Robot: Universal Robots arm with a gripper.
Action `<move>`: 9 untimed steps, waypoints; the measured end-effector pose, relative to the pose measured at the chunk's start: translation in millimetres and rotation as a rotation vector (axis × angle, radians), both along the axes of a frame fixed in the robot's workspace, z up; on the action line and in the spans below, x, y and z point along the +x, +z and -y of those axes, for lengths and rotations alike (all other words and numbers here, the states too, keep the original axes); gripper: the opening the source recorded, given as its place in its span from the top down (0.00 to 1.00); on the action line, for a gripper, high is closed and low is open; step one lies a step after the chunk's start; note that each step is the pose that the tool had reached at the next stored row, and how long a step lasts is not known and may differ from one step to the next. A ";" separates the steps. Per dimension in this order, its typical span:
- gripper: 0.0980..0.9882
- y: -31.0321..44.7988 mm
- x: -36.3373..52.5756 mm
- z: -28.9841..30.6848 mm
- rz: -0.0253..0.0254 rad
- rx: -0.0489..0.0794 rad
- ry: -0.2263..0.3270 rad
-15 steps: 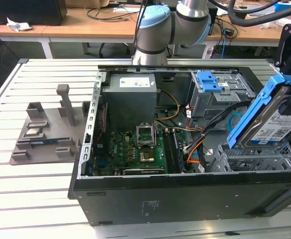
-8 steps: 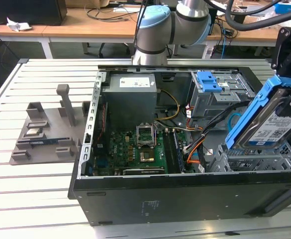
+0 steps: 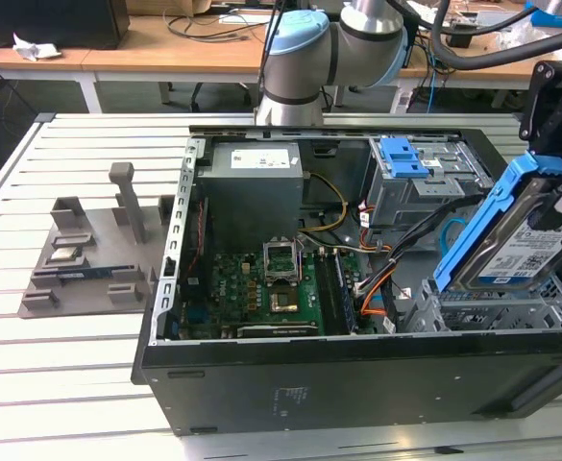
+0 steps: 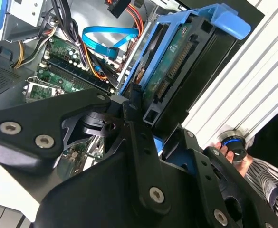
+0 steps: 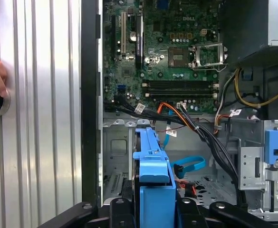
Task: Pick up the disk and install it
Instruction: 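Insert the disk into the insertion slot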
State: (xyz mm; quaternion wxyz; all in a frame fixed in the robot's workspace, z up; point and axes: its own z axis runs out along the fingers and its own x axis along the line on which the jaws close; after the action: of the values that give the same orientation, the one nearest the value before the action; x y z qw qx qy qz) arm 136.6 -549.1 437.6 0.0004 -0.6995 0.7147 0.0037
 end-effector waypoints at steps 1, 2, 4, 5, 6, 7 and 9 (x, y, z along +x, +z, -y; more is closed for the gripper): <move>0.70 -0.4 0.0 0.0 0.0001 0.000 0.000; 0.70 -0.9 -0.9 0.0 0.0000 0.000 0.000; 0.70 -1.2 -4.8 0.0 0.0003 0.001 0.000; 0.70 -1.3 -7.8 0.1 0.0004 0.001 0.000; 0.70 -0.9 -9.7 0.0 0.0009 0.000 0.000; 0.70 -0.9 -10.5 0.0 0.0011 0.000 0.000; 0.70 -1.4 -10.6 -0.1 0.0011 -0.001 0.000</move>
State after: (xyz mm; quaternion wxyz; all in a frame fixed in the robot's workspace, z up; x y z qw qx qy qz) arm 126.0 -549.1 436.2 0.0005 -0.6995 0.7146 0.0030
